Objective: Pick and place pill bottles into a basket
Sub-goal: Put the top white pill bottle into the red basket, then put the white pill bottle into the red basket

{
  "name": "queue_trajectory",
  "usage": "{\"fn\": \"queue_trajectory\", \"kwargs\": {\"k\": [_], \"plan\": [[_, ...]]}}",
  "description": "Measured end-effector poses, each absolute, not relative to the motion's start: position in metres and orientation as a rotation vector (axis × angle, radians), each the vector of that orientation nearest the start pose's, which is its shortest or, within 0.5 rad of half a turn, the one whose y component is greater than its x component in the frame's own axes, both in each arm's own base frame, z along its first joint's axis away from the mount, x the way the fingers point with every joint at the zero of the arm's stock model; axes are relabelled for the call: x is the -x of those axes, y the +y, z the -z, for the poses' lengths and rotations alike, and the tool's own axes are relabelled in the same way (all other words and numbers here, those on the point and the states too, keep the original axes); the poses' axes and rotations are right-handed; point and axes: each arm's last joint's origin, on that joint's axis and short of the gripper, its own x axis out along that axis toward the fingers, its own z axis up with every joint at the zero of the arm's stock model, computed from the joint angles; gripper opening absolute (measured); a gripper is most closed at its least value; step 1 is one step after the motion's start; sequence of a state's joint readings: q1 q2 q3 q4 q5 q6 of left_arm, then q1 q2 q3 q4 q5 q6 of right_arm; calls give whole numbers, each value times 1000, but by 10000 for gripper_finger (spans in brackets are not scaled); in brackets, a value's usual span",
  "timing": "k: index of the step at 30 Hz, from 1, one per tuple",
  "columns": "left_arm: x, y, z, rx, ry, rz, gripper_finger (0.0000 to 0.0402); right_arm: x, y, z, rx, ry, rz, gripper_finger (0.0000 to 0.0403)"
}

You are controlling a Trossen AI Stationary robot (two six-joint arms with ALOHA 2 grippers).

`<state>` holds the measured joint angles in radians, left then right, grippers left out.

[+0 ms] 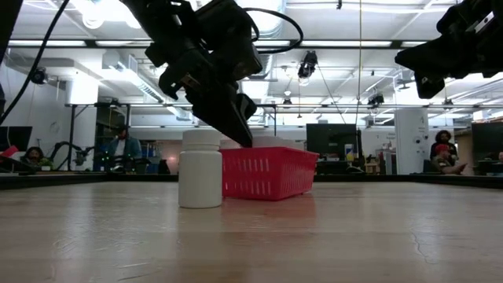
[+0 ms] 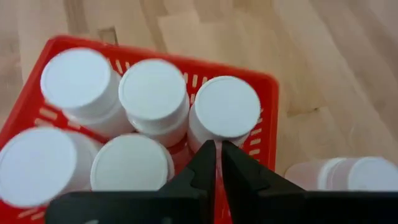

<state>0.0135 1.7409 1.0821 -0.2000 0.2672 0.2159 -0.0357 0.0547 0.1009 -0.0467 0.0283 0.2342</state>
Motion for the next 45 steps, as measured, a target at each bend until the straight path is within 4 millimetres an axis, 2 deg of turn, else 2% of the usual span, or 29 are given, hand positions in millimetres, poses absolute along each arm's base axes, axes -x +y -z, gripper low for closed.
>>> {"fn": "queue_trajectory", "kwargs": {"k": [8, 26, 33, 37, 45], "plan": [[-359, -3, -190, -76, 793, 345, 8, -95, -4, -189, -233, -7, 63, 27], [-355, 1, -189, -89, 856, 290, 8, -95, -4, -189, -233, -6, 63, 27], [-350, 9, -217, -85, 831, 265, 8, -95, -4, -189, -236, -7, 63, 27], [-336, 13, -235, -74, 834, 263, 8, -95, -4, -189, -236, -7, 64, 27], [-305, 6, -268, -34, 812, 357, 19, -95, -4, -190, -235, -10, 63, 27]]}}
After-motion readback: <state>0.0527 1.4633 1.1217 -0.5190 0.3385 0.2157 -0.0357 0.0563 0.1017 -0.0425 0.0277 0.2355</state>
